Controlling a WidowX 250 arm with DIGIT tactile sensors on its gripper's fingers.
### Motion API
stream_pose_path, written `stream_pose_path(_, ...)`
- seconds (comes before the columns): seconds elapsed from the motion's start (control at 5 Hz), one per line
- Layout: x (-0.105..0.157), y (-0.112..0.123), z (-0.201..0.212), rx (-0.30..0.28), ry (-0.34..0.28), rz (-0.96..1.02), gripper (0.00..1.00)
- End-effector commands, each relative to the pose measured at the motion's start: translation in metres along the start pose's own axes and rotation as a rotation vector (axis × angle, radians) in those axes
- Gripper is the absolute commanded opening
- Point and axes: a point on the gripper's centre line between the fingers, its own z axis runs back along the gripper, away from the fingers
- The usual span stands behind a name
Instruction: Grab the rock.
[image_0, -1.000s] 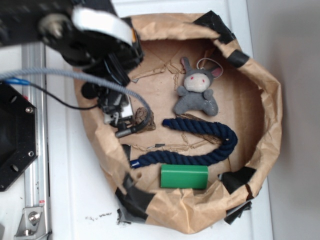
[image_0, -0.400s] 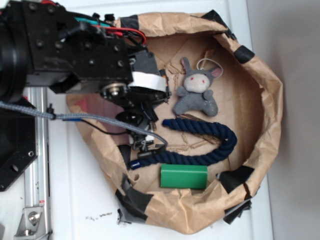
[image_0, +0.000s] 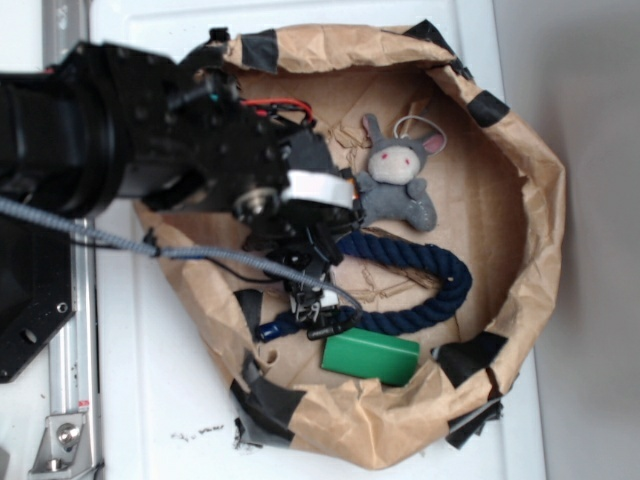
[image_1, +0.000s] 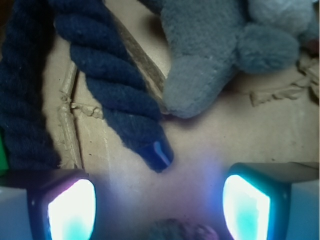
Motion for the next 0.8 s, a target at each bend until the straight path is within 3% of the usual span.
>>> stream_pose_path(0.0, -0.008, -0.001, 0.011, -0.005, 0.017, -0.050, 0.00)
stream_pose_path(0.4, -0.012, 0.006, 0.034, -0.002, -0.010, -0.036, 0.00)
stream_pose_path(0.6, -0.015, 0.011, 0.050, 0.012, -0.026, -0.009, 0.90)
